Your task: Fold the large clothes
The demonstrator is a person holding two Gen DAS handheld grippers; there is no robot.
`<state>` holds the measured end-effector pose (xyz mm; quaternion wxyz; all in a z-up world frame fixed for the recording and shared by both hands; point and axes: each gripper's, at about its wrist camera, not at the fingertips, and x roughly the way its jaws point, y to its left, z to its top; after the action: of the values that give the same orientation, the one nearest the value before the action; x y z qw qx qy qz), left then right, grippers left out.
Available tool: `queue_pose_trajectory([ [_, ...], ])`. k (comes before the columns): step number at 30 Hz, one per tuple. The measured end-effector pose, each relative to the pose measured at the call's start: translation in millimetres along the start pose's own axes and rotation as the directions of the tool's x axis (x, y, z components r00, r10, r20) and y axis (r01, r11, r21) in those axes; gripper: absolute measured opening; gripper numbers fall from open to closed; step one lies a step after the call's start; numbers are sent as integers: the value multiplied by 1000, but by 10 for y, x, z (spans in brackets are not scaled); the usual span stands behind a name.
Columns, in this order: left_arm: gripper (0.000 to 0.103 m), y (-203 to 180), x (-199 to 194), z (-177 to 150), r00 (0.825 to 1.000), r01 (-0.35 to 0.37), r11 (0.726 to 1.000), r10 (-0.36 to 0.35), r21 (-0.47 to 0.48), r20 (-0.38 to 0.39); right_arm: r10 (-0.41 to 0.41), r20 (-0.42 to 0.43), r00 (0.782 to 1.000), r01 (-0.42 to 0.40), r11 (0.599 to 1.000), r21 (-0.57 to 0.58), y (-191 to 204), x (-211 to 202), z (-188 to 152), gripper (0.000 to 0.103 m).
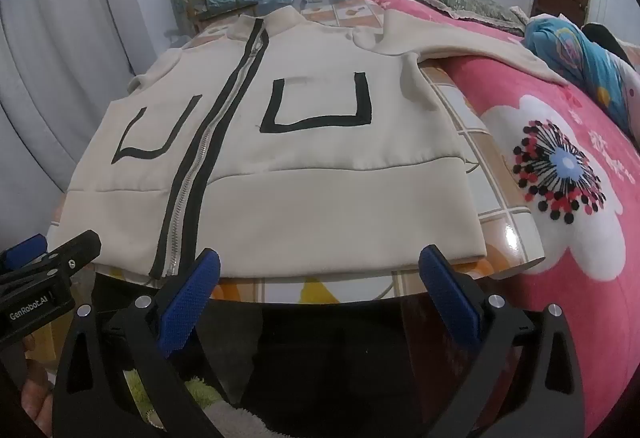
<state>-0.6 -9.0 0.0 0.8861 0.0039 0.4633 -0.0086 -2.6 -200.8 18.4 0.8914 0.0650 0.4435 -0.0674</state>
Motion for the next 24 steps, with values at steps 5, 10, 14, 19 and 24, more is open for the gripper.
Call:
queue_pose_trajectory([
  [5,94,3,1,-1,1000,0,1000,0,-1,0,4,7,1000,-4,1000,5,0,0,-7,97],
  [10,94,0,-1,0,1000,-1,1000,1,-2,0,5,6,1000,-5,1000,5,-4,2,-8,97],
  [14,94,-4,1,-1,1000,-1,1000,1,-1,1,4,7,1000,-4,1000,4,33,-12,-2,97],
  [19,94,0,-6,1,1000,-1,1000,1,0,2,5,8,1000,-5,1000,4,13,-7,-7,97],
  [24,94,-2,-6,0,1000,0,1000,0,-1,1,5,8,1000,-5,1000,4,23,-9,-9,97],
])
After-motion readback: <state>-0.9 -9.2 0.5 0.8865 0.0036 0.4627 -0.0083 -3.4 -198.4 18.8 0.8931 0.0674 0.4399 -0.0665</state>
